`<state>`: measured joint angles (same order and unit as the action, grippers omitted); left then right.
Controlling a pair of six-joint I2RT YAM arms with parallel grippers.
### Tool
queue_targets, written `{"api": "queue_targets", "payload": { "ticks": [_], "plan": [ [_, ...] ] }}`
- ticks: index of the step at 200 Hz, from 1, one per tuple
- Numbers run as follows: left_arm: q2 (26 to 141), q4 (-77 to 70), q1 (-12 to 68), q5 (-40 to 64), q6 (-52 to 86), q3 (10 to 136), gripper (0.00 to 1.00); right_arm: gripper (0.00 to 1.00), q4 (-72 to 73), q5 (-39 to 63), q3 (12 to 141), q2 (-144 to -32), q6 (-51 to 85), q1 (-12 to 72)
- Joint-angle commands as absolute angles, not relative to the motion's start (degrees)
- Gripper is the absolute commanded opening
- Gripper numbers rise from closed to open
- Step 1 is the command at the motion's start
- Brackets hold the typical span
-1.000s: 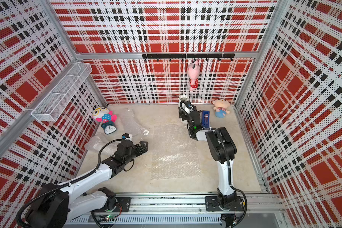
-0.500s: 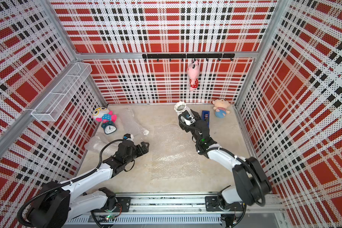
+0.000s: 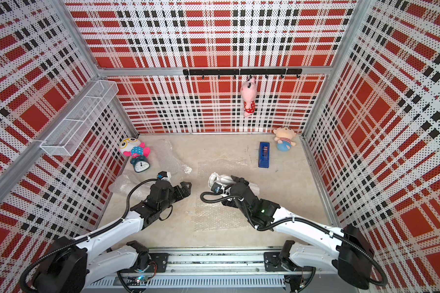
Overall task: Wrap vases in bubble wrap
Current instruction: Place the vase in bubble wrap.
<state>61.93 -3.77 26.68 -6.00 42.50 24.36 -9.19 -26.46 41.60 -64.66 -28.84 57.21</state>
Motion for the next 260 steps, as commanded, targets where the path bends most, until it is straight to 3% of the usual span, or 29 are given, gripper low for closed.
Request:
{"api": "queue_targets", "payload": {
  "ticks": [1, 115, 210, 260],
  "plan": [
    [60.32, -4.76, 25.93, -6.05, 43.41, 22.78, 0.98, 0.64, -13.92, -34.14, 44.86, -67.03, -31.1, 60.51],
    [56.18, -2.97, 22.18, -6.4, 43.09, 20.31, 0.98, 0.62, -20.33, -34.53, 53.25, -84.63, -33.94, 66.86],
    [55.3, -2.9, 18.57, -4.99, 42.2, 19.42, 0.98, 0.66, -23.57, -34.99, 56.78, -93.57, -30.36, 69.2],
    [55.38, -2.56, 17.73, -4.44, 41.57, 19.86, 0.98, 0.74, -21.41, -34.9, 56.38, -96.05, -30.49, 69.62]
  ]
}}
